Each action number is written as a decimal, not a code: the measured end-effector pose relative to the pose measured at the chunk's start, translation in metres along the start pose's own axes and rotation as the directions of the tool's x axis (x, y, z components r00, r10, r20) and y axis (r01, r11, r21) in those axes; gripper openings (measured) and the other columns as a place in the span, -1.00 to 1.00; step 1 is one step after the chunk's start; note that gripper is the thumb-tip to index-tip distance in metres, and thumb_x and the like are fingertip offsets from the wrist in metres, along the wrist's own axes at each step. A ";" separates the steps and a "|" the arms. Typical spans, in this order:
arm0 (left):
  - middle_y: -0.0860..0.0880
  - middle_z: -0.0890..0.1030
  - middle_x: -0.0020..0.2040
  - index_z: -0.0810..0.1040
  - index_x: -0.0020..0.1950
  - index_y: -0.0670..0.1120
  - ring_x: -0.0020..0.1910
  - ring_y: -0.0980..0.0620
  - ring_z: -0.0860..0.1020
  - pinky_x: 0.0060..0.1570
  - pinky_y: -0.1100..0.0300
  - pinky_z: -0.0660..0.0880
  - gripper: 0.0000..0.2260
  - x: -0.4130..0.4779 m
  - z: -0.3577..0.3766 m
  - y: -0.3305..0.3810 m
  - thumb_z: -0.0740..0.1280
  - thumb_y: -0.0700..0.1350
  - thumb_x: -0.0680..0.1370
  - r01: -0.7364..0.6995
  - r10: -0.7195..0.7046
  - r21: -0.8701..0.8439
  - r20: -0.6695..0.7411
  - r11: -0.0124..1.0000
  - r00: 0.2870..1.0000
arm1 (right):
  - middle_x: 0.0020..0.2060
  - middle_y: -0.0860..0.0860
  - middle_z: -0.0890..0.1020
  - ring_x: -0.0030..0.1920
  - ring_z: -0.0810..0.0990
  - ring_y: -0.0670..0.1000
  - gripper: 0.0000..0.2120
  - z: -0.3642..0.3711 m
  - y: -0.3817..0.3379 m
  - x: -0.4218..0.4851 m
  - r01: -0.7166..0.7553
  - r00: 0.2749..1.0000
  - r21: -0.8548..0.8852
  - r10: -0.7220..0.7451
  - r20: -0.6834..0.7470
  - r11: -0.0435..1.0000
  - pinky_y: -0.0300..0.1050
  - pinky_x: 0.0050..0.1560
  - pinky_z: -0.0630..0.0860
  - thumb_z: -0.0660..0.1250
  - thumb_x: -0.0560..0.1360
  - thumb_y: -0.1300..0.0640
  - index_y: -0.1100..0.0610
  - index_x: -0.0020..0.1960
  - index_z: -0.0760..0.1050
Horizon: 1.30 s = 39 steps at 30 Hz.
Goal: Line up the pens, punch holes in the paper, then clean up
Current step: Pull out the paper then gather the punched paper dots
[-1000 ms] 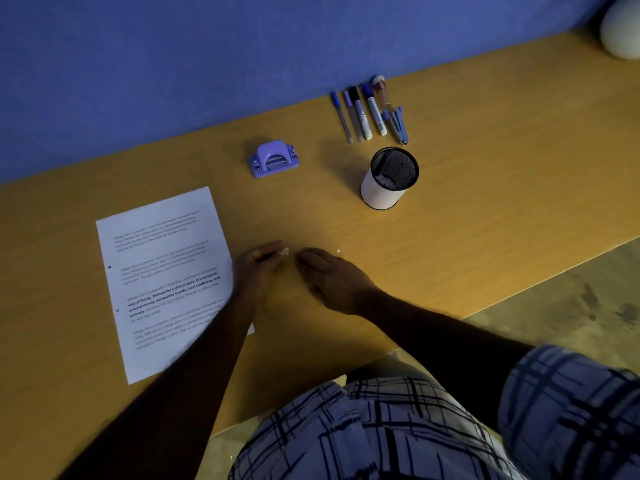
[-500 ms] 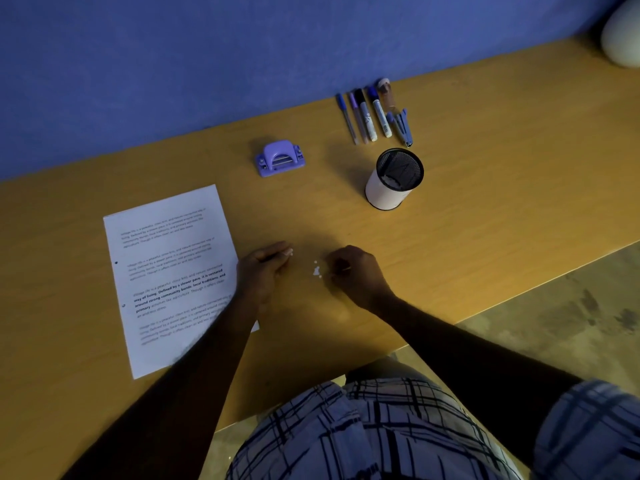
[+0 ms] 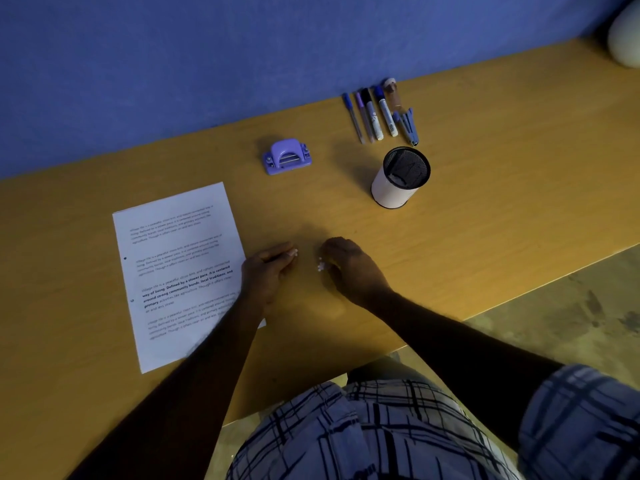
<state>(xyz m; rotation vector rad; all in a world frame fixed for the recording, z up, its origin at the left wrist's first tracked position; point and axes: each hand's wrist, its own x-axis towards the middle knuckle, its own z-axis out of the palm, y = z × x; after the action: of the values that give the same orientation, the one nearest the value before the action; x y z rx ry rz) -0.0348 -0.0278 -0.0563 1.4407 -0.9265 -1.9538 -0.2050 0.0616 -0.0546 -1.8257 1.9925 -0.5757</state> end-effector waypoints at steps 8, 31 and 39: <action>0.00 0.72 -0.11 0.66 0.04 -0.13 -0.11 0.14 0.68 -0.16 0.39 0.56 -0.81 -0.007 0.003 0.007 0.43 -0.31 0.46 -0.001 0.001 0.033 -0.021 0.999 1.000 | 0.29 0.18 0.47 0.24 0.44 0.15 -0.67 0.011 -0.007 -0.007 0.271 0.945 -0.285 -0.198 0.262 0.919 0.02 0.10 0.58 0.23 0.57 0.23 0.25 0.32 0.47; -0.04 0.68 -0.06 0.63 0.03 -0.15 -0.09 0.11 0.66 -0.06 0.34 0.59 -0.83 -0.007 0.017 0.016 0.37 -0.35 0.49 0.028 -0.028 -0.032 0.022 0.999 0.999 | -0.17 -0.02 0.69 -0.28 0.59 -0.21 -0.92 -0.004 -0.001 0.009 -0.503 0.827 0.611 0.546 0.134 0.611 -0.40 -0.24 0.49 0.46 0.43 0.26 0.15 -0.08 0.68; -0.07 0.73 -0.12 0.66 -0.02 -0.17 -0.12 0.10 0.68 -0.18 0.35 0.57 -0.81 -0.003 0.058 0.020 0.33 -0.40 0.50 0.084 -0.057 -0.180 0.154 0.980 0.986 | -0.19 0.07 0.62 -0.19 0.63 -0.07 -0.87 -0.051 0.001 0.012 -0.282 0.751 0.832 0.430 0.502 -0.478 -0.35 -0.14 0.60 0.26 0.53 0.41 0.27 -0.05 0.56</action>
<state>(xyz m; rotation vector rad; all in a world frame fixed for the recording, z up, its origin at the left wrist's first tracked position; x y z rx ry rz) -0.0890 -0.0258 -0.0281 1.2514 -0.7407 -2.1619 -0.2340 0.0517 -0.0120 0.1707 0.9924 -1.4233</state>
